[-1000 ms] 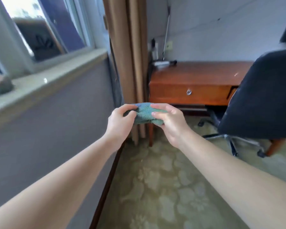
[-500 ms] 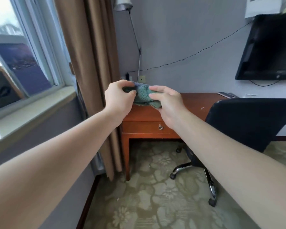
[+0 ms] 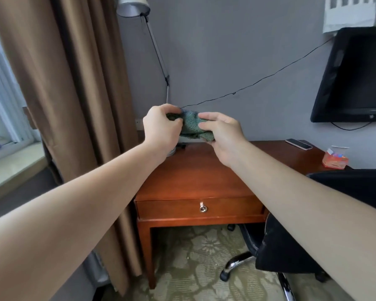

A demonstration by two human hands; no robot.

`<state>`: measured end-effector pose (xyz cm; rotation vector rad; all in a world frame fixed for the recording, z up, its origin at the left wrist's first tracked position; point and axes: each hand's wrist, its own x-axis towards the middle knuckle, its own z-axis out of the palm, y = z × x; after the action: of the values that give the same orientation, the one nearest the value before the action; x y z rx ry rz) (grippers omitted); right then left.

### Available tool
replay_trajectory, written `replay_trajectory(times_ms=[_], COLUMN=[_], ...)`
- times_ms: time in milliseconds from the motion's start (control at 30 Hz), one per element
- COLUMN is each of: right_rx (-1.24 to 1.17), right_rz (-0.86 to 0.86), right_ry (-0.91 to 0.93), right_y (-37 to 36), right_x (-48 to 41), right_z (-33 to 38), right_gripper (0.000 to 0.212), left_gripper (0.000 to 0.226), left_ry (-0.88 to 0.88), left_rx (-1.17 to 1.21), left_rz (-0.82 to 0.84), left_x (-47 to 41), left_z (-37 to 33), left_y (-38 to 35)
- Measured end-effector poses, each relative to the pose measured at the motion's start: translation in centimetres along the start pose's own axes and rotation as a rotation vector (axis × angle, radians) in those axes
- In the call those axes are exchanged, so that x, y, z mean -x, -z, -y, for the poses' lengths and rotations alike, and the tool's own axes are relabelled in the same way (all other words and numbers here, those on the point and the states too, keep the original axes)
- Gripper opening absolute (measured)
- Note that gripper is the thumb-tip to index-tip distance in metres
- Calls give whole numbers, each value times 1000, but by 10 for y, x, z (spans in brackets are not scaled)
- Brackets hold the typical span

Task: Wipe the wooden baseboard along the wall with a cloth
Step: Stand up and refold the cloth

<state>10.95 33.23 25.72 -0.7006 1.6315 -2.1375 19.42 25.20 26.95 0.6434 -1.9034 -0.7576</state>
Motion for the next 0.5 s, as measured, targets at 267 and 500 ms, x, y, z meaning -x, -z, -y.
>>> replay_trajectory(times_ms=[267, 500], right_rx=[55, 137], right_rz=[34, 121], right_ry=[-34, -48], right_y=[18, 16], right_x=[-119, -208], right_z=[-22, -49], right_gripper=[25, 25], left_gripper=[30, 33], left_ry=[-11, 44], left_rx=[-56, -75], left_rz=[-11, -103], left_x=[-78, -131], left_z=[34, 74], left_y=[-87, -141])
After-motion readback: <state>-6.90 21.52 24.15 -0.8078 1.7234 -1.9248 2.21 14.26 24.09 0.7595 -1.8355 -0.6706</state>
